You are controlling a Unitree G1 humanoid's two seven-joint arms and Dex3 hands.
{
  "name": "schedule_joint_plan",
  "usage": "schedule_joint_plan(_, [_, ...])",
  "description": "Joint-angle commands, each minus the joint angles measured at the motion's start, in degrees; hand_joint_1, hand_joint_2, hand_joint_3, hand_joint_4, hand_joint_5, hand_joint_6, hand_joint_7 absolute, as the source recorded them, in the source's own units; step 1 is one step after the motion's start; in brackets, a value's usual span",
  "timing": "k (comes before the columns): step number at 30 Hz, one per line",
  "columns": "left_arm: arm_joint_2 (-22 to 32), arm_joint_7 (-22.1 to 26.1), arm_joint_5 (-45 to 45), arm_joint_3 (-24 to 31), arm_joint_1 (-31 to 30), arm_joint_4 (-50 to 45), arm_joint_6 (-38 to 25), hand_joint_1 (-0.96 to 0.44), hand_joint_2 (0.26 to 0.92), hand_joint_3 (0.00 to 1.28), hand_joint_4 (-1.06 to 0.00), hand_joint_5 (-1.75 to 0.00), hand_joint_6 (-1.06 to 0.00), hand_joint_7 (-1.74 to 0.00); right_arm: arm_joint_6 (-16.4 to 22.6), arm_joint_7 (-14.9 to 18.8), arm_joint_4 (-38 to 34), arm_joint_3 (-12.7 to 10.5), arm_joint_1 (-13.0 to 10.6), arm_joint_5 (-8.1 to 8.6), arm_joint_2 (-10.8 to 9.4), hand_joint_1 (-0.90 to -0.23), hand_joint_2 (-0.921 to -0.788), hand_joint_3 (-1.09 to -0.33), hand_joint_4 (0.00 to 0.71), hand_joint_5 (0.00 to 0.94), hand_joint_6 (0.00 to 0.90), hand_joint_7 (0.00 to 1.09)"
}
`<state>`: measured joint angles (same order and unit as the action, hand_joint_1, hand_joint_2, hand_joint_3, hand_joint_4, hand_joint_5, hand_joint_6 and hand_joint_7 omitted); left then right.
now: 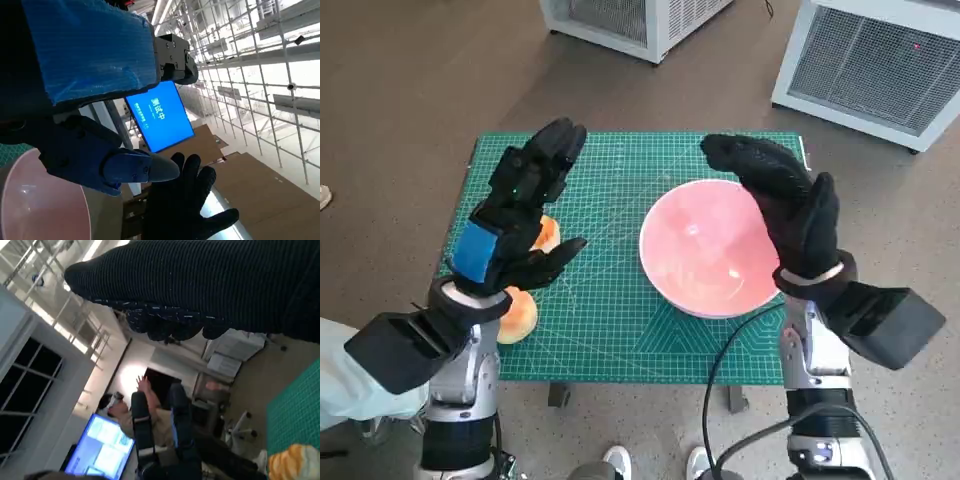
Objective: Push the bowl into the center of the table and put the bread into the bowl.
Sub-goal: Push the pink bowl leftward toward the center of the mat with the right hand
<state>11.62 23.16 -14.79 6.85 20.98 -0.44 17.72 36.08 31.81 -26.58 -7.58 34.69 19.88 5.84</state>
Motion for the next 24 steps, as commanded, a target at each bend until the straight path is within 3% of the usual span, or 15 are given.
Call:
schedule_joint_plan(1, [0.24, 0.06, -0.31, -0.10, -0.91, -0.19, -0.43, -0.61, 0.921, 0.33, -0.20, -0.01, -0.12, -0.40, 2.93, -1.92, -5.62, -2.93, 0.44, -1.09, 1.73, -0.709, -0.921, -0.701, 0.173, 0.006, -0.001, 0.58])
schedule_joint_plan(6, [0.13, 0.00, -0.30, -0.09, -0.99, -0.06, -0.41, -0.62, 0.921, 0.32, -0.20, 0.00, -0.12, -0.39, 7.75, -5.22, -13.72, -5.73, 2.15, -2.58, 2.88, -0.707, -0.921, -0.692, 0.175, 0.006, 0.001, 0.59])
schedule_joint_plan(10, [0.08, -0.11, -0.18, -0.08, -1.03, 0.07, -0.32, -0.62, 0.921, 0.33, -0.20, 0.00, -0.12, -0.39, 12.64, -9.42, -23.89, -7.83, 4.33, -4.97, 4.06, -0.690, -0.921, -0.720, 0.176, 0.006, 0.012, 0.59])
schedule_joint_plan(14, [0.02, -0.12, -0.06, -0.08, -1.04, 0.38, -0.11, -0.62, 0.921, 0.33, -0.20, 0.00, -0.12, -0.39, 15.00, -14.03, -32.00, -8.84, 6.14, -7.07, 4.79, -0.657, -0.921, -0.752, 0.194, 0.013, 0.033, 0.60])
schedule_joint_plan(18, [-0.05, -0.13, 0.09, -0.08, -1.01, 0.66, 0.12, -0.62, 0.921, 0.33, -0.20, 0.00, -0.12, -0.39, 14.88, -18.21, -37.64, -9.31, 7.10, -8.34, 4.73, -0.627, -0.921, -0.773, 0.209, 0.018, 0.054, 0.62])
schedule_joint_plan(24, [0.10, 0.05, -0.11, 0.17, -0.99, 0.98, 0.22, -0.62, 0.921, 0.32, -0.20, 0.00, -0.12, -0.38, 11.23, -21.41, -42.63, -10.34, 7.71, -8.08, 3.66, -0.614, -0.921, -0.787, 0.215, 0.019, 0.066, 0.62])
